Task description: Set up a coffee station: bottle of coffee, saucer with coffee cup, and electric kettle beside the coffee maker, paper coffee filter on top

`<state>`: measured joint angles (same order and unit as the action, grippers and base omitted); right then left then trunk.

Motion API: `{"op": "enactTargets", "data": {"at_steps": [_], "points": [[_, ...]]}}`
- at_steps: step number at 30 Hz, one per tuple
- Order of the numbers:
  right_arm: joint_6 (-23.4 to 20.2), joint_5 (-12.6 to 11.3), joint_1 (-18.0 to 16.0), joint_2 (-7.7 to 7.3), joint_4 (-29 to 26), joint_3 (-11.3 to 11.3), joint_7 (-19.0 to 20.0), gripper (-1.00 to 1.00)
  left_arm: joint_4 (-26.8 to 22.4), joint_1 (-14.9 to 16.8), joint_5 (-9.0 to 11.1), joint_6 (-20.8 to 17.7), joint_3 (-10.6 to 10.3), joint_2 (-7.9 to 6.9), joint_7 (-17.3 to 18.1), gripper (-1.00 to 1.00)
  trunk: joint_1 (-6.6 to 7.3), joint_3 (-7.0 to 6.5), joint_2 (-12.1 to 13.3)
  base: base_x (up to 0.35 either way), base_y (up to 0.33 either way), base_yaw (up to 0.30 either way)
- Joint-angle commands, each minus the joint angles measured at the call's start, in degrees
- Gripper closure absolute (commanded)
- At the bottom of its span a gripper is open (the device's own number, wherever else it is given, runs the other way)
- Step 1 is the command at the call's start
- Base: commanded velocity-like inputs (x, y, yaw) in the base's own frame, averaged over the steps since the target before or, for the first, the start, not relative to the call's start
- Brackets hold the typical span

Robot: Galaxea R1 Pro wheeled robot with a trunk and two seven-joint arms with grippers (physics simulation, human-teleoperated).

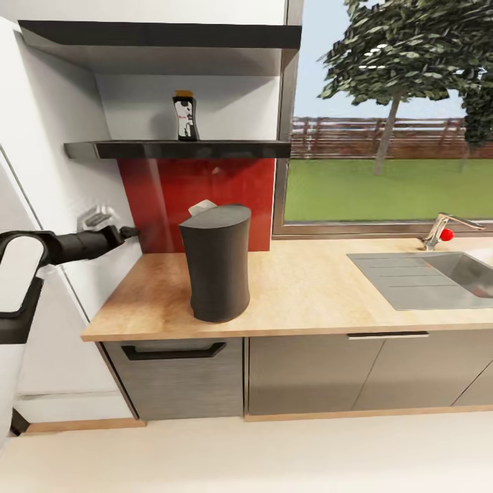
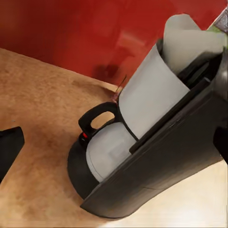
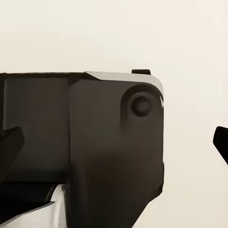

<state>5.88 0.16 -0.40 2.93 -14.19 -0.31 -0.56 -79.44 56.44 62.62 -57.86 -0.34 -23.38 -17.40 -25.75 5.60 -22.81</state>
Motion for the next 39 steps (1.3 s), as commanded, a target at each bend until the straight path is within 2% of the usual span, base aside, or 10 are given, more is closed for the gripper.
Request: {"op": "enactTargets", "data": {"at_steps": [1,6,10,22,25,31,34,35,36,39], "points": [[0.18,0.01,-0.04,0.02,0.03,-0.02,-0.06,-1.00,-0.14,0.84,0.73,-0.18,0.31,-0.44,-0.23,-1.00,-0.04,0.14,-0.11,0.000,0.000,0.000],[0.18,0.01,-0.04,0.02,0.04,0.04,-0.06,-1.00,-0.46,8.32,1.10,-0.51,1.32,-4.53,3.31,-1.00,-0.04,0.14,-0.11,0.000,0.000,0.000],[0.17,0.01,-0.04,0.03,0.04,0.04,-0.07,-1.00,0.46,13.04,2.19,-0.57,1.44,-6.20,6.03,-1.00,-0.04,0.14,-0.11,0.000,0.000,0.000],[0.18,0.01,-0.04,0.05,0.04,0.04,-0.06,-1.00,15.56,30.93,6.67,-0.56,0.87,-5.74,7.63,-1.00,-0.04,0.14,-0.11,0.000,0.000,0.000],[0.18,0.01,-0.04,0.05,0.04,0.04,-0.06,-1.00,18.71,35.63,6.62,-0.38,-1.40,-4.59,7.34,-1.00,-0.04,0.14,-0.11,0.000,0.000,0.000],[0.18,0.01,-0.04,0.05,0.04,0.04,-0.06,-1.00,24.01,43.26,4.42,0.45,-10.74,-0.10,4.83,-1.00,-0.04,0.14,-0.11,0.000,0.000,0.000],[0.34,0.01,-0.04,-0.02,0.04,0.04,-0.06,-1.00,25.24,46.19,0.39,2.01,-15.13,2.84,2.90,-1.00,-0.04,0.14,-0.11,0.000,0.000,0.000],[0.41,0.01,-0.04,-0.06,0.04,0.04,-0.06,-1.00,25.62,46.82,-2.01,3.11,-16.30,4.32,2.29,-1.00,-0.04,0.14,-0.11,0.000,0.000,0.000],[0.47,0.01,-0.04,-0.09,0.02,0.04,-0.06,-1.00,26.32,47.37,-6.51,4.62,-17.48,6.86,1.61,-1.00,-0.04,0.14,-0.11,0.000,0.000,0.000],[0.51,0.01,-0.04,-0.11,0.00,0.04,-0.06,-1.00,27.33,47.54,-13.64,5.68,-18.22,10.59,1.18,-1.00,-0.04,0.14,-0.11,0.000,0.000,0.000]]}}
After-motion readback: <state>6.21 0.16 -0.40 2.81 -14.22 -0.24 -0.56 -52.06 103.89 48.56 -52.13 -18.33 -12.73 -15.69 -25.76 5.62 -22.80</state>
